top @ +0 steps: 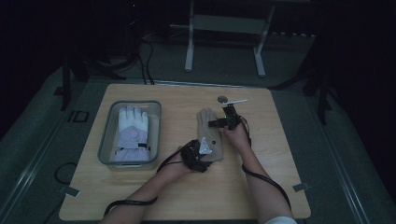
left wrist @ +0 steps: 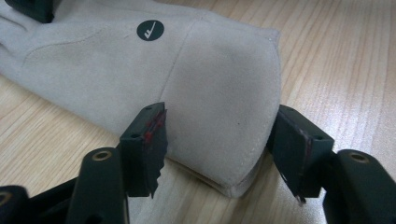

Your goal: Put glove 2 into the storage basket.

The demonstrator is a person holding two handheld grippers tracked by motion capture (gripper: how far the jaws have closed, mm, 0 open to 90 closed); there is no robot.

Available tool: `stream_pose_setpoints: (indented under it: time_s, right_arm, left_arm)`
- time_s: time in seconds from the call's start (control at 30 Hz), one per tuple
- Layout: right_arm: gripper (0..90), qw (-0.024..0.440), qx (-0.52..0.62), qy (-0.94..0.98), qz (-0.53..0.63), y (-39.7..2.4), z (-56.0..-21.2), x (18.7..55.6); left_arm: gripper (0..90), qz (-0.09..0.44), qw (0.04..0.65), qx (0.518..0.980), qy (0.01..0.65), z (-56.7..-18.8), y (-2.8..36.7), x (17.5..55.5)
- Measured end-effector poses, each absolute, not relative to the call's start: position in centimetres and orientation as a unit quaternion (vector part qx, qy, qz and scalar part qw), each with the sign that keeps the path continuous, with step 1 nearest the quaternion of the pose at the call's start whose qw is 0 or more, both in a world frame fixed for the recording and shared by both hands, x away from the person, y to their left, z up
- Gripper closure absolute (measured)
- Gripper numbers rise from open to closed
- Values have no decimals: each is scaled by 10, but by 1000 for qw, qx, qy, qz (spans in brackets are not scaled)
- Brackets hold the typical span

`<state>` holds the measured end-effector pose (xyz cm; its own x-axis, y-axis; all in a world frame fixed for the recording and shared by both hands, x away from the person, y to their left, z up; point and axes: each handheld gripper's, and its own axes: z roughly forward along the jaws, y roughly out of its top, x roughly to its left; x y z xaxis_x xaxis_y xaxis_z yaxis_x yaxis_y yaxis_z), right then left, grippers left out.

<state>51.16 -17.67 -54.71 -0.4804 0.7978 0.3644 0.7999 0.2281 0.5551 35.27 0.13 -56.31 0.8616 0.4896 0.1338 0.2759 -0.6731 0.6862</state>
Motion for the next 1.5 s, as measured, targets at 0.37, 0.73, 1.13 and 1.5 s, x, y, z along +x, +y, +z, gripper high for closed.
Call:
stream_pose_setpoints:
  time_s: [0.37, 0.73, 1.13, 1.5]
  right_arm:
    - [772, -26, -491, -796, -353, -172, -534, 501]
    - [803, -23, -488, -791, -367, -174, -529, 497]
    - [803, -23, -479, -781, -399, -175, -499, 492]
    - [803, -32, -459, -787, -412, -163, -471, 485]
  left_arm:
    - [800, 166, 332, 899, 233, -558, -1, 352]
    - [812, 173, 332, 897, 233, -550, 1, 344]
    - [813, 193, 335, 895, 222, -523, 8, 340]
    - [813, 206, 336, 892, 221, -501, 21, 333]
